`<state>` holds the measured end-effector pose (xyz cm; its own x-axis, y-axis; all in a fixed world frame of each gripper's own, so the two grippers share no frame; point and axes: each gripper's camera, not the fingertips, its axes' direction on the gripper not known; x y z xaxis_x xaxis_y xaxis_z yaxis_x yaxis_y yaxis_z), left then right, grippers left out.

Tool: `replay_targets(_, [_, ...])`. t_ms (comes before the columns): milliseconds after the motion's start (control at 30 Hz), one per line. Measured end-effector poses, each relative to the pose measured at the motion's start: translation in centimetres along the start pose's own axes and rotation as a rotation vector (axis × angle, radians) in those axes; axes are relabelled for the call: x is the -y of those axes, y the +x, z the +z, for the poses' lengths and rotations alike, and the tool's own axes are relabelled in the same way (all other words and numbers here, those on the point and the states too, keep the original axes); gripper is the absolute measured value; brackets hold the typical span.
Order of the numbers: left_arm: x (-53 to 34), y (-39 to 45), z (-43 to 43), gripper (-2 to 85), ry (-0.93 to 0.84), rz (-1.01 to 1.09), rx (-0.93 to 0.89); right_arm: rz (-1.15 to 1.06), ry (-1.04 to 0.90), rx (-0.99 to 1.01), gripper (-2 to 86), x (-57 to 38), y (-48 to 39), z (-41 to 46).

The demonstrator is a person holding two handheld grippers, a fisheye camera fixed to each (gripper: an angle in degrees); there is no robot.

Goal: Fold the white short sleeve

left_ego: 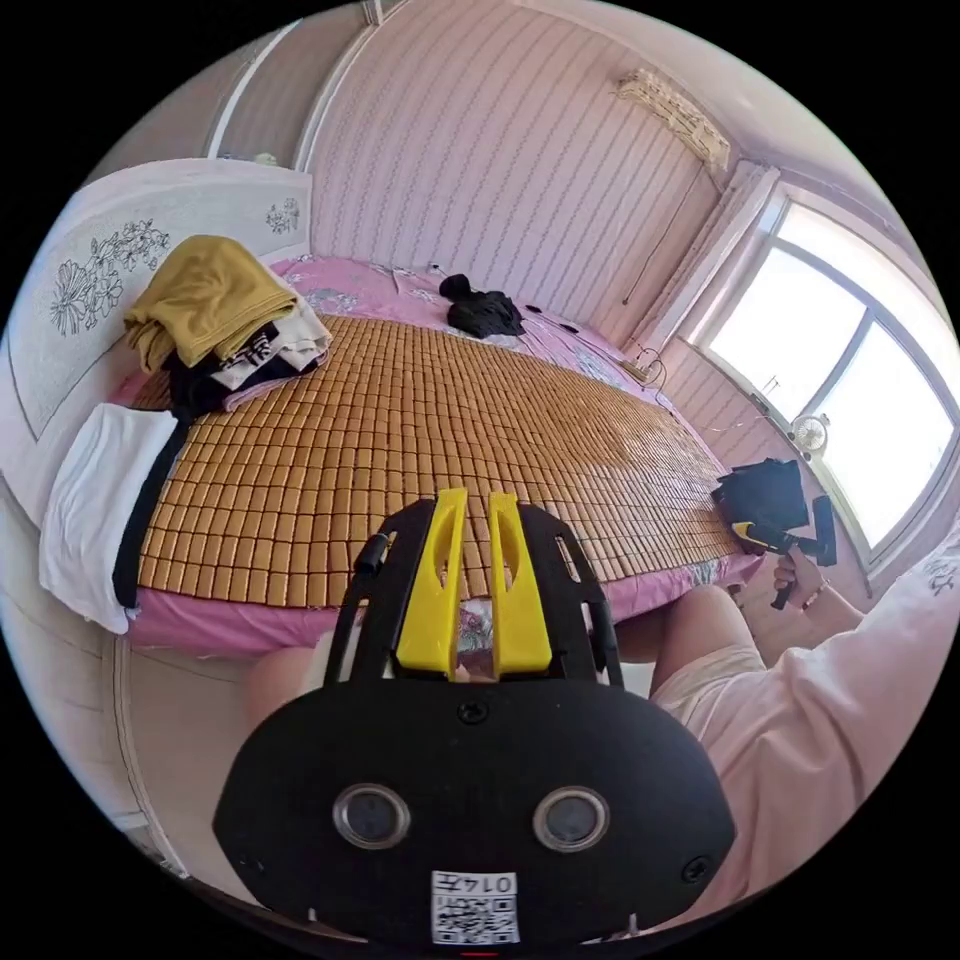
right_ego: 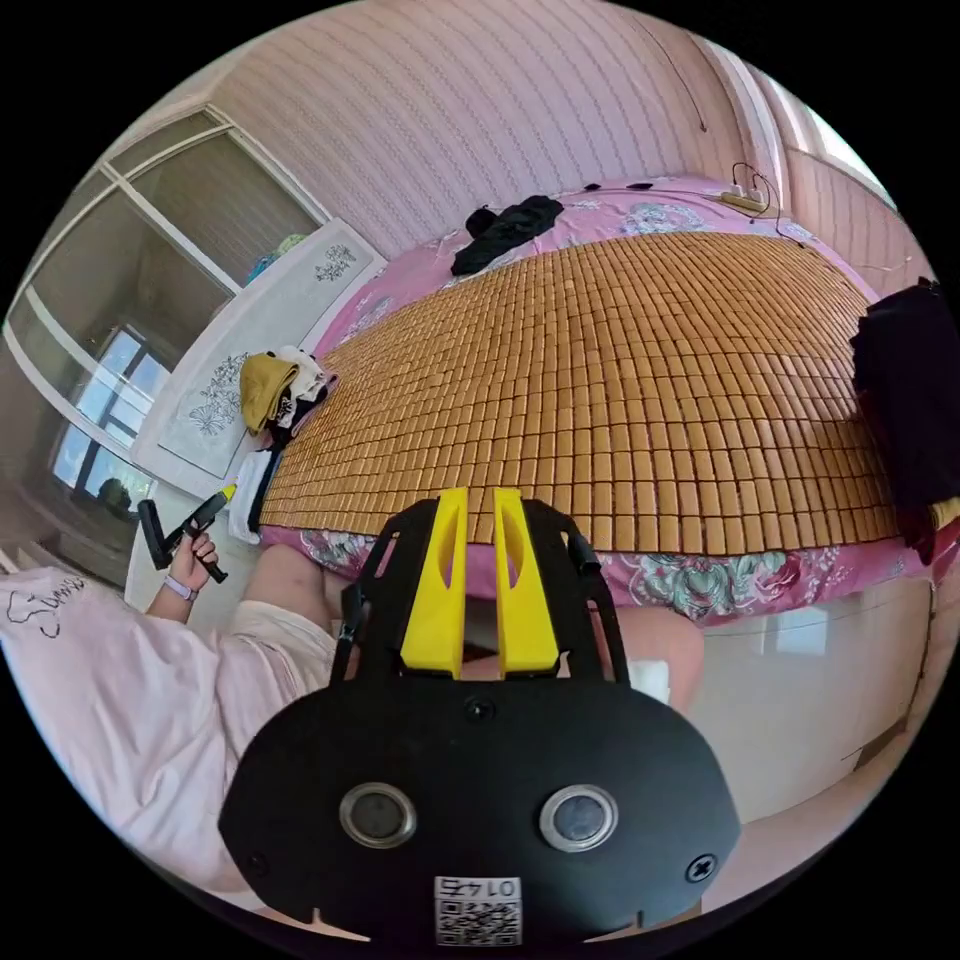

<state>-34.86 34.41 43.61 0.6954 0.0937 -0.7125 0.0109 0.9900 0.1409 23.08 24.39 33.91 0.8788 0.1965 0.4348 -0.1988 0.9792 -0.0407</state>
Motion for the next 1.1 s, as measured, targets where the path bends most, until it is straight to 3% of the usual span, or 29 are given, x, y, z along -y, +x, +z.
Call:
replay_targets(267, [-4.3, -9.5, -4.9, 7.8, 0.1, -0.182, 0.195, -0.521, -0.271, 0.242, 7.1, 7.8, -17.2, 16.4])
replay_targets(500, [-7.4, -17.5, -8.0, 9.3, 0.114, -0.311, 0.491, -0.972, -0.516, 0.34, 8.6, 11.3, -36.3, 32.4])
replay_targets(733, [-8.7, -26.8, -7.1, 10.8, 0.095, -0.446, 0.604, -1.031, -0.595, 0.355, 10.0, 13.4, -49.2, 45.1])
replay_targets(967, [-8.0, -31.8, -4.5, 8.8, 0.028, -0.455, 0.562, -0.981, -0.506, 0.28, 11.1, 14.1, -57.3, 55.6])
replay_targets(1100, [-8.3, -31.8, -4.8, 4.4, 0.048, -0.419, 0.556, -1.074, -0.579, 0.131, 4.2, 14.2, -59.1, 59.8])
